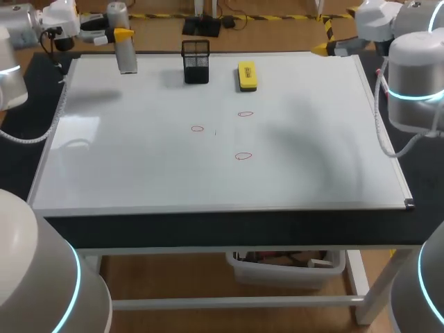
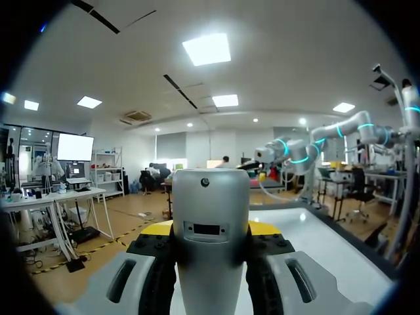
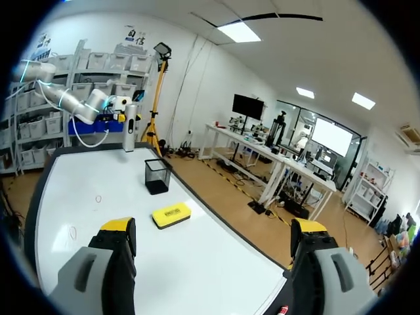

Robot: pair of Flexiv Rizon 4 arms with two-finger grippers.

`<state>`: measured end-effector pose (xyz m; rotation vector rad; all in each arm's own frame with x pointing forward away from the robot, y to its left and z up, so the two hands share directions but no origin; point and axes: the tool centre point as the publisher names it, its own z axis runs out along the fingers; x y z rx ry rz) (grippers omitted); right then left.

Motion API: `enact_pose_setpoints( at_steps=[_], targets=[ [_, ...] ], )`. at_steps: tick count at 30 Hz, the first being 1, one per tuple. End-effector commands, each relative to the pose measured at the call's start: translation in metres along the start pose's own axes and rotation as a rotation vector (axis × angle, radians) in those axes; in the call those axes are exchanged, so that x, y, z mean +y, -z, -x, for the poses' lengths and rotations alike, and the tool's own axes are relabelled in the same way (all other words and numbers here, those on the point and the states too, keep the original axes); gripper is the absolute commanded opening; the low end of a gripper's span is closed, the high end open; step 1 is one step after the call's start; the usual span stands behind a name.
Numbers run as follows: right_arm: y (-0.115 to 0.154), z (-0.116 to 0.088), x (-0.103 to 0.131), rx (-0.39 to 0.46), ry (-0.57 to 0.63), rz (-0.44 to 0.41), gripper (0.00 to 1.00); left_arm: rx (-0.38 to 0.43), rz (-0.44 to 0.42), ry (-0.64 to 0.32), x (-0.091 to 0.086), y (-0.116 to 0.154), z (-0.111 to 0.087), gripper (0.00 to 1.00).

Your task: Pick up the inspection probe, press it on each red-marked spot on the whiteboard one by one, put down the probe, pick up the eraser, and wipe off all the red marks.

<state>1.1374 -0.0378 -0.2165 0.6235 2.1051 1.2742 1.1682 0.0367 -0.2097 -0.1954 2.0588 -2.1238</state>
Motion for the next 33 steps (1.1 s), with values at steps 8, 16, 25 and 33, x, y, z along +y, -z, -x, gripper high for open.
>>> enact_pose_setpoints(
  at_steps=[8,16,25,33],
  targets=[
    [-0.037,0.033,0.007,0.192,0.074,-0.096,1.00,-0.010,0.005,-0.002,-0.003,0.000,-0.004,0.00],
    [-0.061,0.044,0.008,0.306,0.125,-0.154,1.00,-0.010,0.005,-0.002,-0.003,0.000,-0.004,0.00],
    [-0.088,0.049,0.009,0.462,0.234,-0.273,1.00,-0.010,0.005,-0.002,-0.003,0.000,-0.004,0.00],
    [-0.112,0.043,0.004,0.606,0.310,-0.356,1.00,-0.010,0.005,-0.002,-0.003,0.000,-0.004,0.00]
  ],
)
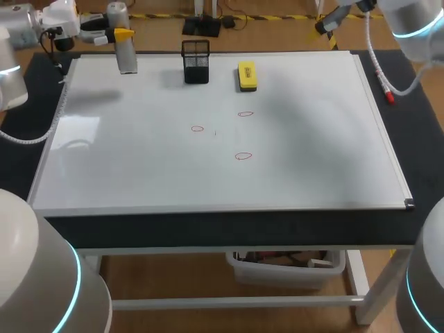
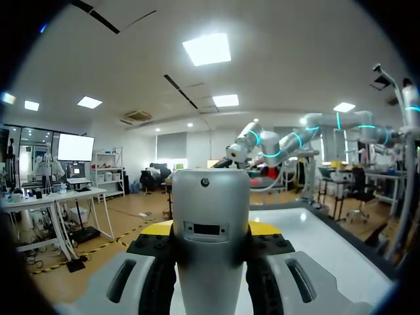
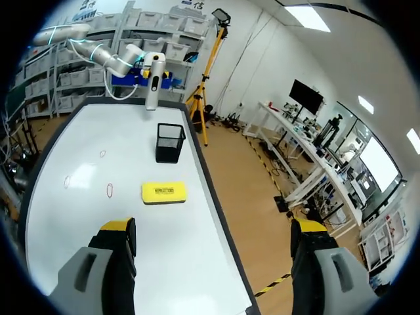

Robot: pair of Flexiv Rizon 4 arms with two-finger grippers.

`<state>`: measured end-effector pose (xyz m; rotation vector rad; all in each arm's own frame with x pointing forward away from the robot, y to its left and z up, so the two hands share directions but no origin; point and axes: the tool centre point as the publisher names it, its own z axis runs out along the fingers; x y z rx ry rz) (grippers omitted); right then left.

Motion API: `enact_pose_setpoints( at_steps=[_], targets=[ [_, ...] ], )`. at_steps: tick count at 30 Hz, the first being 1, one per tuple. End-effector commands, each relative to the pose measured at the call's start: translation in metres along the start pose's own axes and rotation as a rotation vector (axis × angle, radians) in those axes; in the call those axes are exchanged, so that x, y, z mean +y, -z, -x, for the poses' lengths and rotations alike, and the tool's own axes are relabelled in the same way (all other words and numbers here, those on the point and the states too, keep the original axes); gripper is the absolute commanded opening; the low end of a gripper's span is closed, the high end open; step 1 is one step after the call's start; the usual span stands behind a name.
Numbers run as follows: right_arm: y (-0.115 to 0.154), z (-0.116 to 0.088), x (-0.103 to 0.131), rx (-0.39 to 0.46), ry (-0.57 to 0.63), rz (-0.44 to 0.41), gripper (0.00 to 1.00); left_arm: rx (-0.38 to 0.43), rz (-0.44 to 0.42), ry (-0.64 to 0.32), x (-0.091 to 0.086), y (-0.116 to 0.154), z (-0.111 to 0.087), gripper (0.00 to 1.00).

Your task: Pick up the inspection probe, press it on each red-marked spot on the whiteboard one by one, put down the probe, pick up the eraser, and wipe off all the red marks.

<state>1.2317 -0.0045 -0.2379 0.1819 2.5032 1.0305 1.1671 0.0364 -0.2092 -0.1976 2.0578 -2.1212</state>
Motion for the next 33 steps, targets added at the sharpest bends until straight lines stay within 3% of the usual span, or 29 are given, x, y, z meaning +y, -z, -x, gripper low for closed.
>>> enact_pose_setpoints(
  at_steps=[1,11,20,28,33],
  targets=[
    [-0.019,0.009,0.003,0.324,0.035,-0.106,1.00,-0.007,0.004,-0.002,-0.003,0.000,-0.003,0.00],
    [-0.049,0.004,0.011,0.460,0.158,-0.190,1.00,-0.007,0.004,-0.002,-0.003,0.000,-0.003,0.00],
    [-0.075,-0.001,0.011,0.588,0.344,-0.359,1.00,-0.007,0.004,-0.002,-0.003,0.000,-0.003,0.00],
    [-0.086,-0.004,0.011,0.662,0.482,-0.463,1.00,-0.007,0.004,-0.002,-0.003,0.000,-0.003,0.00],
    [-0.091,-0.009,0.008,0.689,0.506,-0.476,1.00,-0.007,0.004,-0.002,-0.003,0.000,-0.003,0.00]
  ],
)
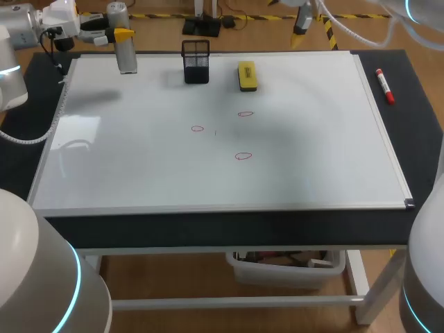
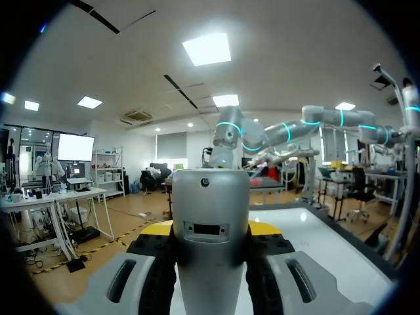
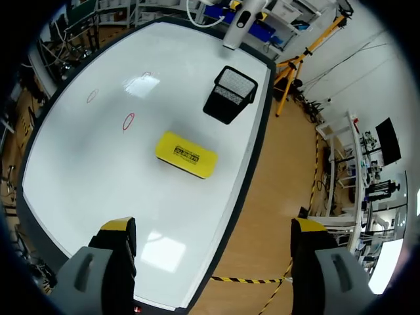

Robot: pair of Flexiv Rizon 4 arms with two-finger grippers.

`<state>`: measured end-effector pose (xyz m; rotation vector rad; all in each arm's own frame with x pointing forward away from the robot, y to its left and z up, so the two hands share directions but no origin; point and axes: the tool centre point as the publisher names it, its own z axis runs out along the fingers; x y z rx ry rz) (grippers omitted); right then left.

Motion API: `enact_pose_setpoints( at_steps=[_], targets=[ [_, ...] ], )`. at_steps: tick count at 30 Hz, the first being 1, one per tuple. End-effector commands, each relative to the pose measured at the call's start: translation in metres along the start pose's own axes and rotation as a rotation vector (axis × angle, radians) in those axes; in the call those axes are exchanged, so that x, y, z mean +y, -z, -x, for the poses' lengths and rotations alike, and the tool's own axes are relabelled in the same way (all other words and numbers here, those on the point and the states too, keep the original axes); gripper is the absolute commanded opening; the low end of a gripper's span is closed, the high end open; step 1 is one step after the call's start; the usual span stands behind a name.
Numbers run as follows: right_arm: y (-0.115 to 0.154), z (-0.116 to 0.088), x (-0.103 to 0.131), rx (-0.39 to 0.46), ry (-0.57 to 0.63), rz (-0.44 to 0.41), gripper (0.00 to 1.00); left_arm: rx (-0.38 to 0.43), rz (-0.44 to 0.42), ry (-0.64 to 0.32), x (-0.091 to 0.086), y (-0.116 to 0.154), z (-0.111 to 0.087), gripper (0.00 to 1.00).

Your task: Pick up the inspection probe, press it on each red-marked spot on the whiteboard one by one, put down the probe, pick up the eraser, and wipe off all the red marks.

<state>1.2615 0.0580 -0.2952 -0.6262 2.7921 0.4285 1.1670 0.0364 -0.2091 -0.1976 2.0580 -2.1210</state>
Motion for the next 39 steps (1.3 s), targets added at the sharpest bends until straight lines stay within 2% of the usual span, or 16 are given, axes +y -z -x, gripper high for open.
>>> enact_pose_setpoints(
  at_steps=[1,23,25,31,39],
  targets=[
    [0.000,0.003,0.004,0.340,0.004,-0.043,1.00,-0.007,0.004,-0.002,-0.003,0.000,-0.003,0.00],
    [0.000,0.003,0.004,0.343,-0.010,-0.037,1.00,-0.007,0.004,-0.002,-0.003,0.000,-0.003,0.00],
    [0.000,0.003,0.003,0.365,-0.014,-0.051,1.00,-0.007,0.004,-0.002,-0.003,0.000,-0.003,0.00],
    [-0.006,0.006,0.006,0.390,0.045,-0.049,1.00,-0.007,0.004,-0.002,-0.003,0.000,-0.003,0.00],
    [-0.019,0.008,0.006,0.414,0.185,-0.013,1.00,-0.007,0.004,-0.002,-0.003,0.000,-0.003,0.00]
  ],
)
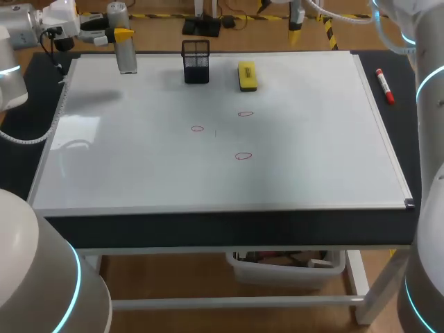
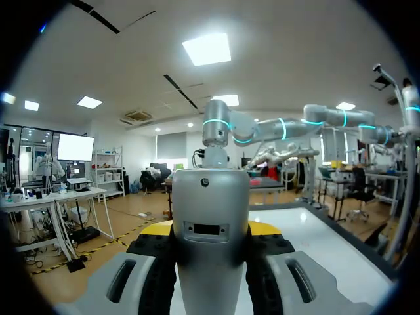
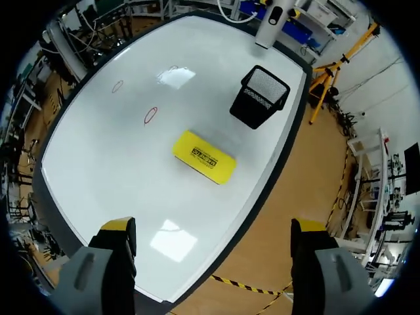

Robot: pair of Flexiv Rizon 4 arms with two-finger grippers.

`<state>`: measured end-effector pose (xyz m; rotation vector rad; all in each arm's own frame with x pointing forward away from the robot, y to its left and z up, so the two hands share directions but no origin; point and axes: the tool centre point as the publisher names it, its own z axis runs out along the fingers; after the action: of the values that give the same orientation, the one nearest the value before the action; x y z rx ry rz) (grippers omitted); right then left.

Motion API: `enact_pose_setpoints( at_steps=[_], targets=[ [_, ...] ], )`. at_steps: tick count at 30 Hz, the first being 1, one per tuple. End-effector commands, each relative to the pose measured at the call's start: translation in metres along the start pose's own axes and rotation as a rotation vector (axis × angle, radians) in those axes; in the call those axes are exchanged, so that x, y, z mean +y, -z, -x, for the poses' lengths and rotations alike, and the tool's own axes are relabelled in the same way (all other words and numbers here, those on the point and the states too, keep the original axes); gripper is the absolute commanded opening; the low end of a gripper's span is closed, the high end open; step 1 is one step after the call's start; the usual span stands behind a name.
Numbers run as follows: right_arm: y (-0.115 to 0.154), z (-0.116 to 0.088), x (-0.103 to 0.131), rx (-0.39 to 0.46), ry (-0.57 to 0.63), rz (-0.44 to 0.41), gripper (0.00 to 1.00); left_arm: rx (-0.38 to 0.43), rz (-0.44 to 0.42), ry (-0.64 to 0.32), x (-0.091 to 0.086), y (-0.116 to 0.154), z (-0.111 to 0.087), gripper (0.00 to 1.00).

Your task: Pick up the inspection probe, press it on each red-marked spot on the whiteboard one by one, put down the probe, pick up the eraser, and wipe off all the red marks.

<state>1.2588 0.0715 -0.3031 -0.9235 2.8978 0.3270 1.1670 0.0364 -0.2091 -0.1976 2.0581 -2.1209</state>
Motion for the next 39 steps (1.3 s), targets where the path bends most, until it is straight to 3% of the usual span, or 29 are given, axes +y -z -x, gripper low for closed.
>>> enact_pose_setpoints(
  at_steps=[1,12,20,39],
  targets=[
    [-0.008,0.009,-0.007,0.219,0.057,0.019,1.00,-0.007,0.004,-0.001,-0.003,0.000,-0.003,0.00],
    [-0.032,0.019,0.001,0.292,0.261,0.037,1.00,-0.007,0.004,-0.001,-0.003,0.000,-0.003,0.00],
    [-0.057,0.028,0.012,0.350,0.477,0.068,1.00,-0.007,0.004,-0.001,-0.003,0.000,-0.003,0.00],
    [-0.091,0.036,0.021,0.432,0.712,0.135,1.00,-0.007,0.004,-0.001,-0.003,0.000,-0.003,0.00]
  ],
)
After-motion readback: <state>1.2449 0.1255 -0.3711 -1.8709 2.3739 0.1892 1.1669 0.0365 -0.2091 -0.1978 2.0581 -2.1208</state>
